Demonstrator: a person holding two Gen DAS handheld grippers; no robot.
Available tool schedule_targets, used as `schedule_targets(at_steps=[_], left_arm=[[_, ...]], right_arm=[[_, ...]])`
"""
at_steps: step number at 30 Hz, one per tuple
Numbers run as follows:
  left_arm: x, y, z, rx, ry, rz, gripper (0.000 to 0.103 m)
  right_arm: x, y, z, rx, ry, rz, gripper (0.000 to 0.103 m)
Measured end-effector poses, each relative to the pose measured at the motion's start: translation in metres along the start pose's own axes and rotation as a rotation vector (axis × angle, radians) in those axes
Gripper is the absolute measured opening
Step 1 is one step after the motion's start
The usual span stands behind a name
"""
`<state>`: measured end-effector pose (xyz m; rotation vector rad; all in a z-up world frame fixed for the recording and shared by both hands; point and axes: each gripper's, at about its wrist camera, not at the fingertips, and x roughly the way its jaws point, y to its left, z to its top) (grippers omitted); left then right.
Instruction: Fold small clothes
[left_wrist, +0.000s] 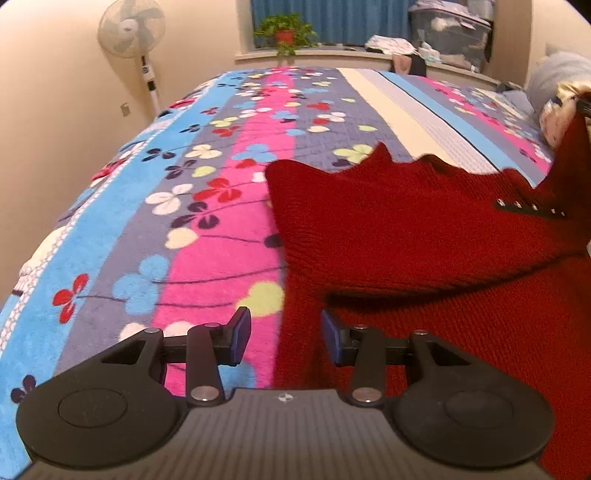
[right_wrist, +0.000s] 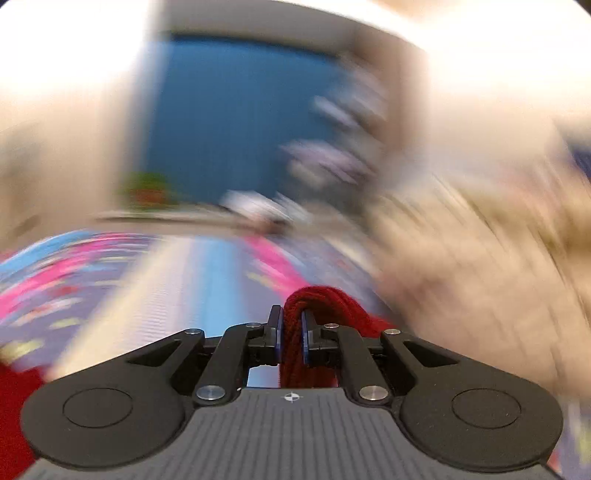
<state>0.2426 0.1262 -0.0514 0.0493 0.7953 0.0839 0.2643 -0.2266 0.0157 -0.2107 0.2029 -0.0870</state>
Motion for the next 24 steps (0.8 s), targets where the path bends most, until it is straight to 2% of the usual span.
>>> schedule_targets(at_steps=[2, 3, 5, 6, 7, 8, 10, 13, 16, 19, 22, 23, 24], left_arm=[[-0.002, 0.01, 0.003, -0.043, 0.001, -0.001, 0.047], [-0.003, 0.015, 0.005, -0.063, 0.001, -0.004, 0.047], [-0.004, 0.026, 0.009, -0.106, 0.003, -0.011, 0.047], [-0.005, 0.031, 0.011, -0.129, 0.005, -0.014, 0.047], [-0.006, 0.037, 0.012, -0.153, 0.007, -0.019, 0.047], [-0.007, 0.043, 0.014, -0.179, 0.012, -0.029, 0.047], [-0.013, 0.051, 0.017, -0.227, 0.011, -0.06, 0.047], [-0.02, 0.057, 0.021, -0.26, 0.0, -0.096, 0.047], [-0.023, 0.059, 0.023, -0.294, 0.01, -0.116, 0.047], [-0.029, 0.059, 0.024, -0.313, 0.002, -0.131, 0.047], [-0.031, 0.054, 0.023, -0.305, -0.001, -0.127, 0.047], [-0.031, 0.053, 0.022, -0.301, 0.003, -0.125, 0.047], [-0.029, 0.052, 0.021, -0.296, 0.009, -0.123, 0.047]], right_arm=[[-0.033, 0.078, 0.011, -0.121, -0.027, 0.195, 0.013], [-0.043, 0.107, 0.01, -0.126, 0.016, 0.298, 0.015], [-0.054, 0.158, -0.009, -0.084, 0.217, 0.512, 0.016], [-0.059, 0.177, -0.023, -0.099, 0.313, 0.572, 0.016], [-0.064, 0.19, -0.035, -0.131, 0.377, 0.59, 0.016], [-0.074, 0.197, -0.046, -0.17, 0.411, 0.582, 0.016], [-0.092, 0.192, -0.051, -0.189, 0.412, 0.564, 0.018], [-0.111, 0.154, -0.045, -0.158, 0.444, 0.535, 0.022], [-0.12, 0.105, -0.04, -0.175, 0.464, 0.449, 0.027], [-0.117, 0.058, -0.039, -0.193, 0.48, 0.305, 0.031], [-0.102, 0.027, -0.043, -0.2, 0.477, 0.188, 0.046], [-0.092, 0.022, -0.047, -0.22, 0.483, 0.166, 0.054], [-0.083, 0.021, -0.054, -0.242, 0.495, 0.154, 0.055]])
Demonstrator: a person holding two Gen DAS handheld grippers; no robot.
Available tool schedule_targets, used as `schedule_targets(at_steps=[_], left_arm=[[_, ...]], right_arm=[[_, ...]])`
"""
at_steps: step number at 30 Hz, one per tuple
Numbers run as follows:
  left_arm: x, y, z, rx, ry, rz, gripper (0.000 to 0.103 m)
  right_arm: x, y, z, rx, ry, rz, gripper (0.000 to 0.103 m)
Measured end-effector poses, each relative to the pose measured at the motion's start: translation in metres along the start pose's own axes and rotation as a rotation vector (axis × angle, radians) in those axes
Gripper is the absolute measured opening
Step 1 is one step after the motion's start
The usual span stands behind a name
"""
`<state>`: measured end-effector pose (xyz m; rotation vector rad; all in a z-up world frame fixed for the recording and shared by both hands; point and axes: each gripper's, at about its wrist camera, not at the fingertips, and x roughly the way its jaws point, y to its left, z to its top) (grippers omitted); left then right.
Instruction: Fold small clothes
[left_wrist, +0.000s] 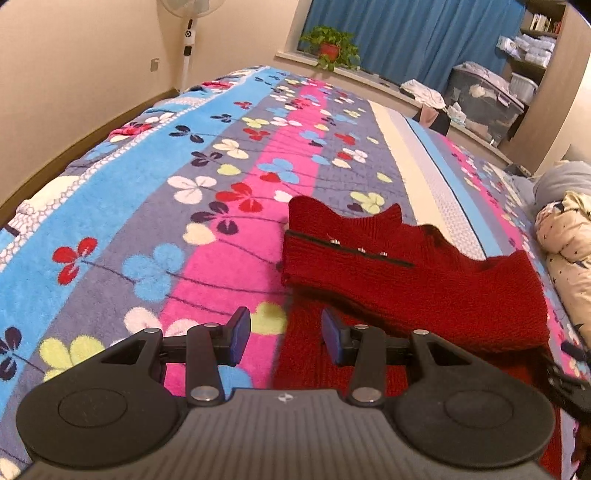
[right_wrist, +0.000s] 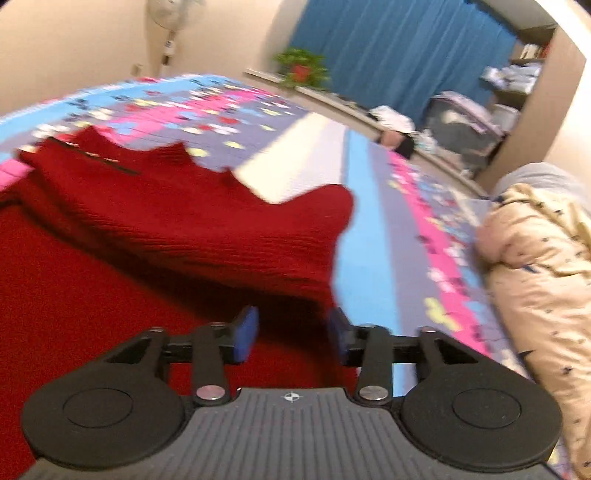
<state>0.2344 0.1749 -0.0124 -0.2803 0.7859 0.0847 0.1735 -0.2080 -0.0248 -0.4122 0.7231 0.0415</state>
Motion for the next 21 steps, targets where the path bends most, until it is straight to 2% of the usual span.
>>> schedule_targets(at_steps=[2, 4, 5, 6, 8, 10, 11, 12, 14, 15, 17, 21], left_arm=[[0.004, -0.001, -0.002, 0.006, 0.009, 0.009, 0.047], [0.008, 0.0, -0.004, 0.007, 0.017, 0.017, 0.047], [0.009, 0.001, -0.003, 0.005, 0.019, 0.019, 0.047], [0.01, 0.002, -0.003, 0.003, 0.02, 0.022, 0.047], [0.012, 0.003, -0.002, -0.002, 0.02, 0.022, 0.047], [0.014, 0.003, -0.001, -0.003, 0.023, 0.019, 0.047], [0.014, 0.003, 0.0, -0.003, 0.026, 0.014, 0.047], [0.015, 0.002, 0.0, -0.004, 0.028, 0.008, 0.047], [0.013, 0.0, 0.0, 0.002, 0.026, -0.004, 0.047], [0.013, -0.001, -0.001, 0.006, 0.024, -0.006, 0.047], [0.013, -0.003, -0.002, 0.011, 0.025, -0.007, 0.047], [0.016, -0.01, -0.006, 0.037, 0.032, -0.005, 0.047]], right_arm=[[0.024, 0.003, 0.002, -0.059, 0.05, -0.01, 0.054], [0.044, 0.005, 0.007, -0.105, 0.064, -0.069, 0.047], [0.05, -0.001, 0.011, -0.089, 0.056, -0.06, 0.023], [0.05, -0.013, 0.014, -0.02, 0.053, -0.015, 0.019], [0.062, -0.045, 0.013, 0.207, 0.09, -0.004, 0.018], [0.083, -0.072, -0.004, 0.396, 0.209, -0.019, 0.005], [0.094, -0.083, -0.018, 0.457, 0.299, -0.078, 0.001], [0.103, -0.099, -0.035, 0.558, 0.37, -0.106, 0.003], [0.094, -0.123, -0.054, 0.736, 0.314, -0.044, 0.003], [0.088, -0.127, -0.056, 0.741, 0.29, -0.037, 0.004], [0.071, -0.13, -0.053, 0.708, 0.176, -0.043, 0.004], [0.06, -0.127, -0.027, 0.678, -0.03, 0.027, 0.011]])
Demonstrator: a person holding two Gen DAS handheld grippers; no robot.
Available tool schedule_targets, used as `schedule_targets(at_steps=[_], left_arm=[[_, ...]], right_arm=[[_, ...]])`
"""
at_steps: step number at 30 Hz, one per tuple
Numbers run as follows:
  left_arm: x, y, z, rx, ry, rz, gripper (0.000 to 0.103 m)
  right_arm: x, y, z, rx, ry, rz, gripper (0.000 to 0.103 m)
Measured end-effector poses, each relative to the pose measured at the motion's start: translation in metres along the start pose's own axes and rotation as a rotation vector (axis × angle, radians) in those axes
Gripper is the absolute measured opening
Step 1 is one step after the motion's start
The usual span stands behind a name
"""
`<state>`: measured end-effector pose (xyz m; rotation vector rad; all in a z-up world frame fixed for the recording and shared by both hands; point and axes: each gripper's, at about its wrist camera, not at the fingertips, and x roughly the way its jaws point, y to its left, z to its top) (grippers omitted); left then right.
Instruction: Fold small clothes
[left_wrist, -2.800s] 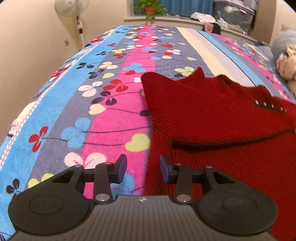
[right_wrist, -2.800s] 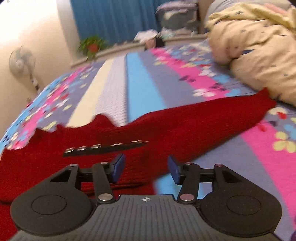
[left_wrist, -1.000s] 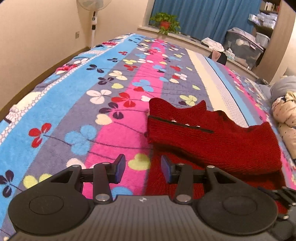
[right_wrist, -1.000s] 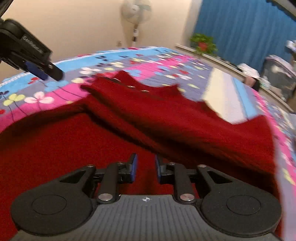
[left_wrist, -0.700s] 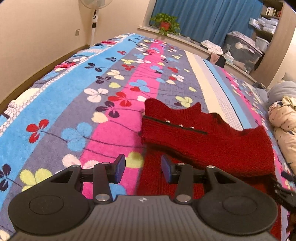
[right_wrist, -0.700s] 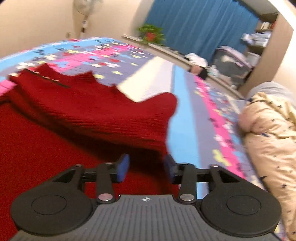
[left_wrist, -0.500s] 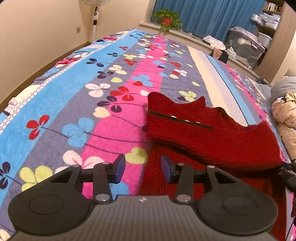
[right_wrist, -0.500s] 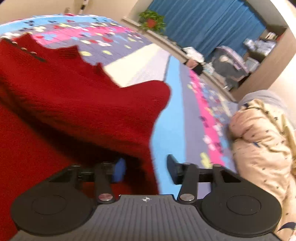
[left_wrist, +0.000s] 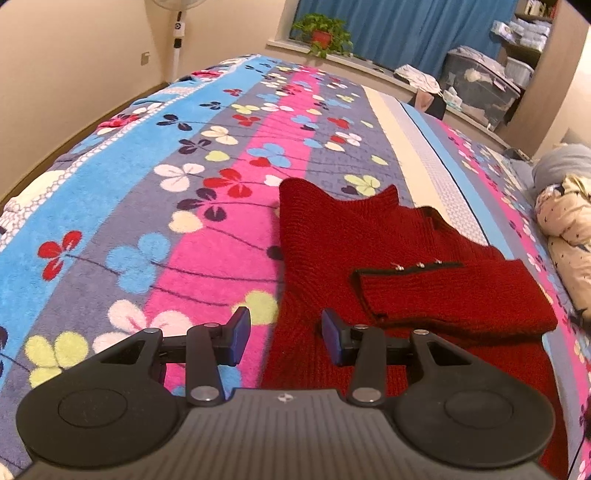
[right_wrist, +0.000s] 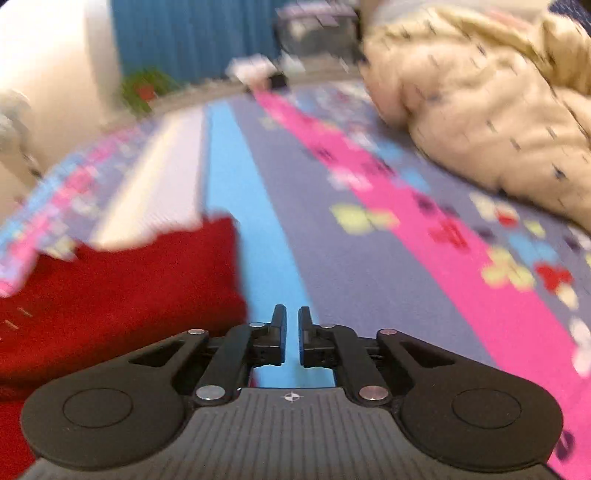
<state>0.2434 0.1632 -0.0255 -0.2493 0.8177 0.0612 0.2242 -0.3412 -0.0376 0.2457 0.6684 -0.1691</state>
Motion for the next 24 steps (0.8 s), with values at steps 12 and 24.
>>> schedule_targets(at_steps=[12, 24], left_arm=[[0.007, -0.009, -0.005, 0.034, 0.0, -0.011, 0.047], [0.001, -0.017, -0.014, 0.075, -0.007, -0.03, 0.048]], right_arm=[[0.038, 0.061, 0.004, -0.273, 0.062, 0.053, 0.05], [-0.114, 0.013, -0.024, -0.127, 0.073, 0.095, 0.056]])
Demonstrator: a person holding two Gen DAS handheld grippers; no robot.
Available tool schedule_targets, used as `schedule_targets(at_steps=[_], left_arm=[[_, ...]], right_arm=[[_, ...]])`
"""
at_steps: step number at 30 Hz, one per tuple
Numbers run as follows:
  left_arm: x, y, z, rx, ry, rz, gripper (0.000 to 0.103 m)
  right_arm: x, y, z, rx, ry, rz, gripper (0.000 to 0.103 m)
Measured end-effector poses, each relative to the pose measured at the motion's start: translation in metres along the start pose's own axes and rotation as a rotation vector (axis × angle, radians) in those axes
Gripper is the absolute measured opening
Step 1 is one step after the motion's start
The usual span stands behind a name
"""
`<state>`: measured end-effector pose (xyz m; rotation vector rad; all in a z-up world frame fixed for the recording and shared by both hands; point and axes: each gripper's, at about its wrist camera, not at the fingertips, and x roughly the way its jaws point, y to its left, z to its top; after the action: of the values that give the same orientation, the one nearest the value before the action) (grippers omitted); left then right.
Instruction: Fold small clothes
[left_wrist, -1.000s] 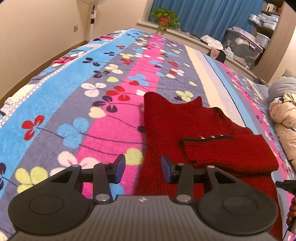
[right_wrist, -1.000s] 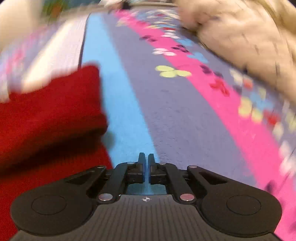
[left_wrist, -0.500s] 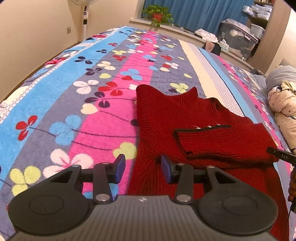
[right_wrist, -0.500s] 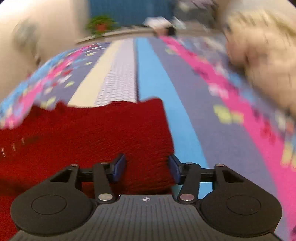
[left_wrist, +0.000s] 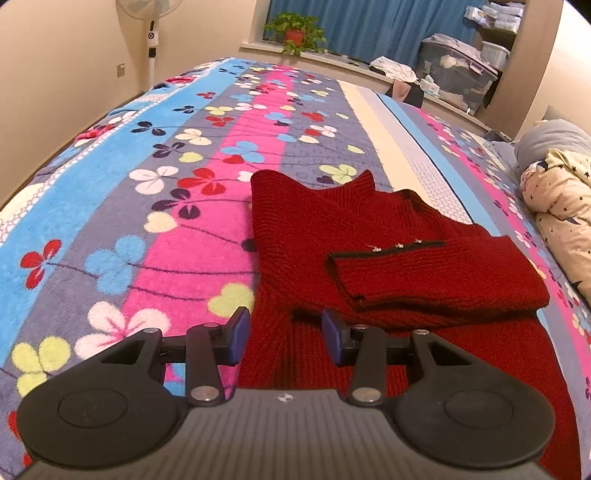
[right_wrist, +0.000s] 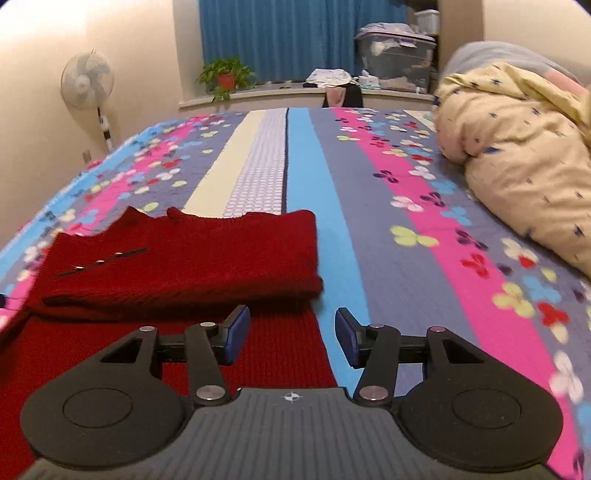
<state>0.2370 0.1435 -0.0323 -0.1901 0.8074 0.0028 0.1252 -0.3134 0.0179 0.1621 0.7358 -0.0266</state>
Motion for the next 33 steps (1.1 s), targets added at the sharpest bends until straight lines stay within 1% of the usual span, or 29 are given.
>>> schedule_targets(at_steps=[2, 4, 6, 9, 14, 16, 18, 22, 25, 29, 31, 33], left_arm=[[-0.002, -0.002, -0.006, 0.011, 0.0, 0.007, 0.048], [-0.007, -0.003, -0.013, 0.028, -0.01, 0.017, 0.048], [-0.015, -0.006, -0.023, 0.059, -0.025, 0.034, 0.048], [-0.033, -0.008, -0.038, 0.095, -0.045, 0.052, 0.048], [-0.072, -0.011, -0.062, 0.148, -0.075, 0.052, 0.048], [-0.089, -0.012, -0.069, 0.161, -0.085, 0.048, 0.048], [-0.109, -0.013, -0.079, 0.164, -0.095, 0.039, 0.049], [-0.142, -0.014, -0.099, 0.172, -0.089, 0.005, 0.049], [-0.162, -0.013, -0.119, 0.189, -0.086, -0.007, 0.051], [-0.172, -0.007, -0.151, 0.179, -0.062, -0.023, 0.051], [-0.17, -0.003, -0.165, 0.173, -0.054, -0.02, 0.051], [-0.164, 0.004, -0.178, 0.146, -0.045, -0.008, 0.052]], right_arm=[[-0.026, -0.006, -0.011, 0.033, -0.009, 0.006, 0.056], [-0.044, -0.009, -0.023, 0.052, -0.025, -0.007, 0.056], [-0.057, -0.014, -0.035, 0.086, -0.027, -0.006, 0.056], [-0.068, -0.018, -0.052, 0.095, -0.019, -0.031, 0.056], [-0.083, -0.019, -0.066, -0.022, -0.031, -0.051, 0.056], [-0.089, -0.022, -0.073, -0.044, -0.026, -0.062, 0.056], [-0.097, -0.027, -0.078, -0.049, -0.024, -0.055, 0.056], [-0.109, -0.035, -0.088, -0.095, -0.023, -0.068, 0.056], [-0.116, -0.044, -0.093, -0.099, -0.019, -0.071, 0.056], [-0.119, -0.054, -0.096, -0.077, -0.012, -0.074, 0.056], [-0.119, -0.056, -0.097, -0.07, -0.006, -0.075, 0.056], [-0.117, -0.056, -0.097, -0.068, 0.003, -0.072, 0.056]])
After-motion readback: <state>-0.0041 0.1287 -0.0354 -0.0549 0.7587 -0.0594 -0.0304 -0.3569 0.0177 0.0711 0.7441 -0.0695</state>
